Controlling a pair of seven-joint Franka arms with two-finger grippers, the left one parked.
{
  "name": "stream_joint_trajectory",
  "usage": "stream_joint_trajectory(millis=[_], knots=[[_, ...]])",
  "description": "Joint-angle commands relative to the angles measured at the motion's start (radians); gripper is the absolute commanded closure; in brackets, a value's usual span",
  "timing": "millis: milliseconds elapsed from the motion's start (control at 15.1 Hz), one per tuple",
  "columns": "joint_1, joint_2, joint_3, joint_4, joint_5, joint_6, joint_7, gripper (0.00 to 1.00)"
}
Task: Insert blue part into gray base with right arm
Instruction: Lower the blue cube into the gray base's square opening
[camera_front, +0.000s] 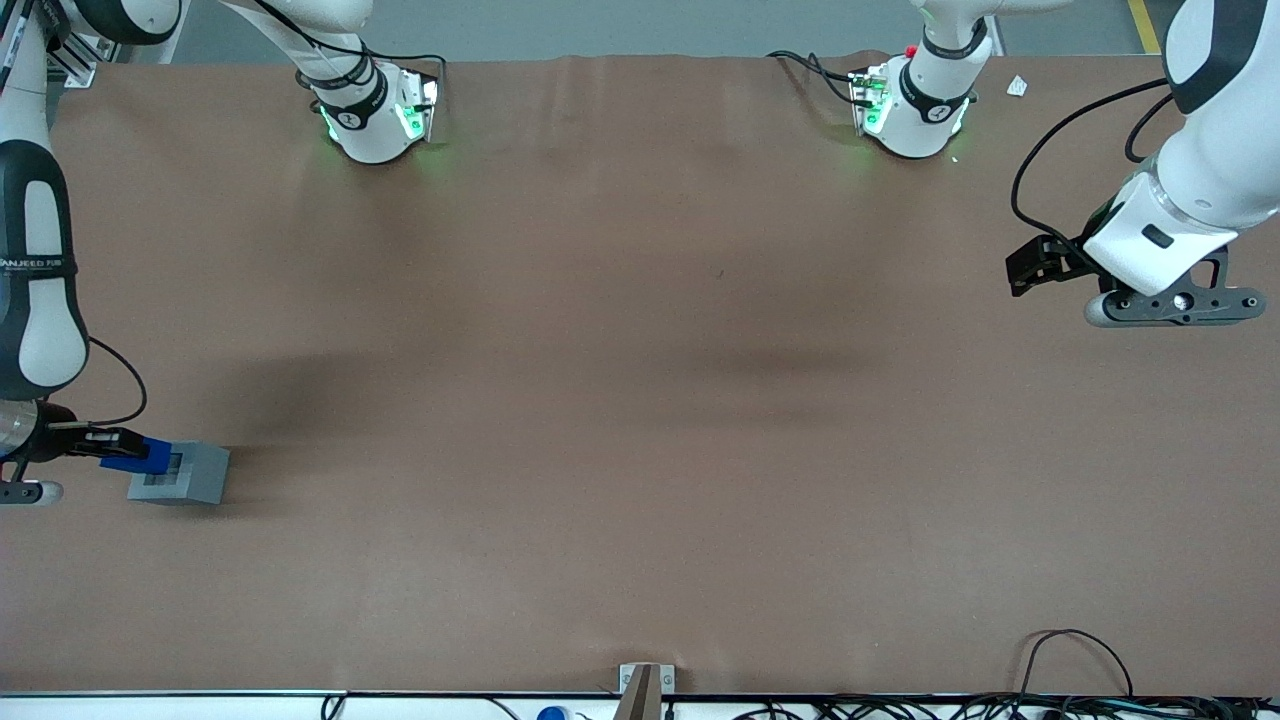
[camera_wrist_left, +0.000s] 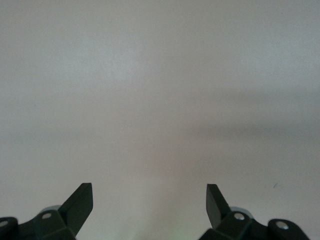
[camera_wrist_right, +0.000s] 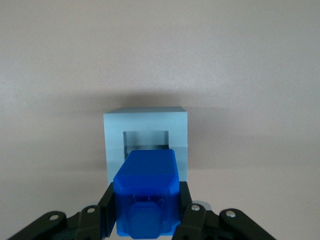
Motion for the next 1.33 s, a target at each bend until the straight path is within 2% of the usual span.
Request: stream_joint_trajectory(millis=[0,1260], knots=[[-0.007,-0.048,0.013,-0.059,0.017,0.019,0.007,1.00],[0.002,-0.034,0.015,-0.058,0.017,0.072,0.052,1.00]])
